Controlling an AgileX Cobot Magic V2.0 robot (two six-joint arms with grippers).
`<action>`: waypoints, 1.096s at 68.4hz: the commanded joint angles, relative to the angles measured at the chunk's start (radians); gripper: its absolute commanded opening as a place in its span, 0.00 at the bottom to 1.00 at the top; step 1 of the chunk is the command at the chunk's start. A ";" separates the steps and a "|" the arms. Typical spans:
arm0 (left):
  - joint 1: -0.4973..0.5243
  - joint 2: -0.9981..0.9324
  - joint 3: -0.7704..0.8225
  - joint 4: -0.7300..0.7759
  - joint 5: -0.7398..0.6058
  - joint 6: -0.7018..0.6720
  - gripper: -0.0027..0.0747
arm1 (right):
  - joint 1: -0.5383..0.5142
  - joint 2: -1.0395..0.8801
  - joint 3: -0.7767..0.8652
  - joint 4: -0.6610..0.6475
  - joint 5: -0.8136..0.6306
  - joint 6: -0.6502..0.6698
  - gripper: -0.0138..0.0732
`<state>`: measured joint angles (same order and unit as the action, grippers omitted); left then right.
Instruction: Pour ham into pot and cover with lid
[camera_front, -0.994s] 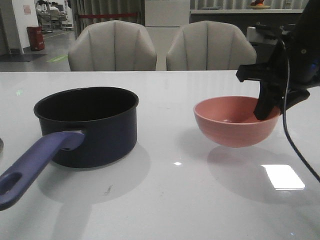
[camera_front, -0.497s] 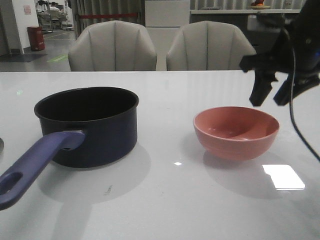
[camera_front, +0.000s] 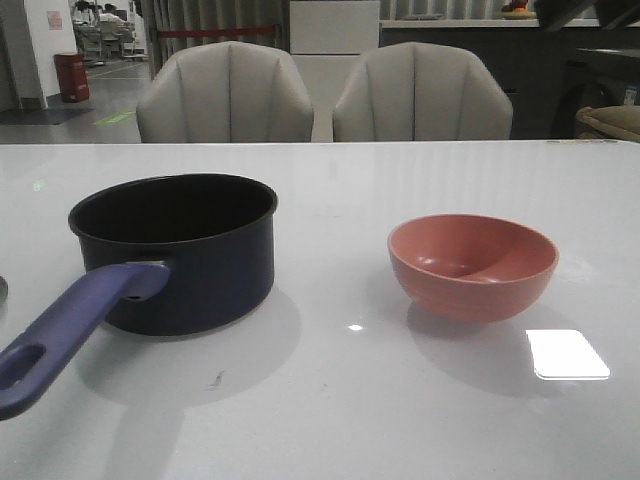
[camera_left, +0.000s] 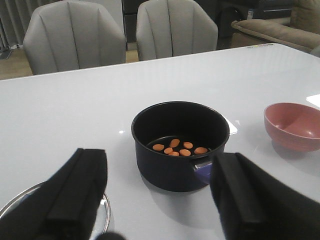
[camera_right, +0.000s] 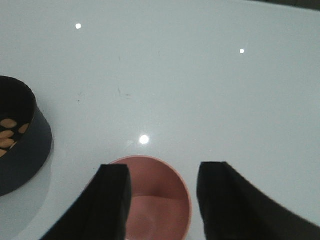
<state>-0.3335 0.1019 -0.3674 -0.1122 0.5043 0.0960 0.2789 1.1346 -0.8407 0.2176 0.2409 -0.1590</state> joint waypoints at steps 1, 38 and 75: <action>-0.008 0.012 -0.026 -0.008 -0.078 -0.001 0.67 | 0.002 -0.140 0.086 -0.001 -0.172 -0.011 0.65; -0.008 0.012 -0.026 -0.008 -0.076 -0.001 0.67 | 0.002 -0.894 0.596 -0.001 -0.278 0.013 0.65; -0.008 0.215 -0.149 0.056 -0.052 -0.154 0.87 | 0.002 -0.966 0.686 -0.001 -0.230 0.014 0.34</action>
<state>-0.3335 0.2173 -0.4349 -0.0935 0.5216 0.0143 0.2789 0.1617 -0.1265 0.2176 0.0857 -0.1411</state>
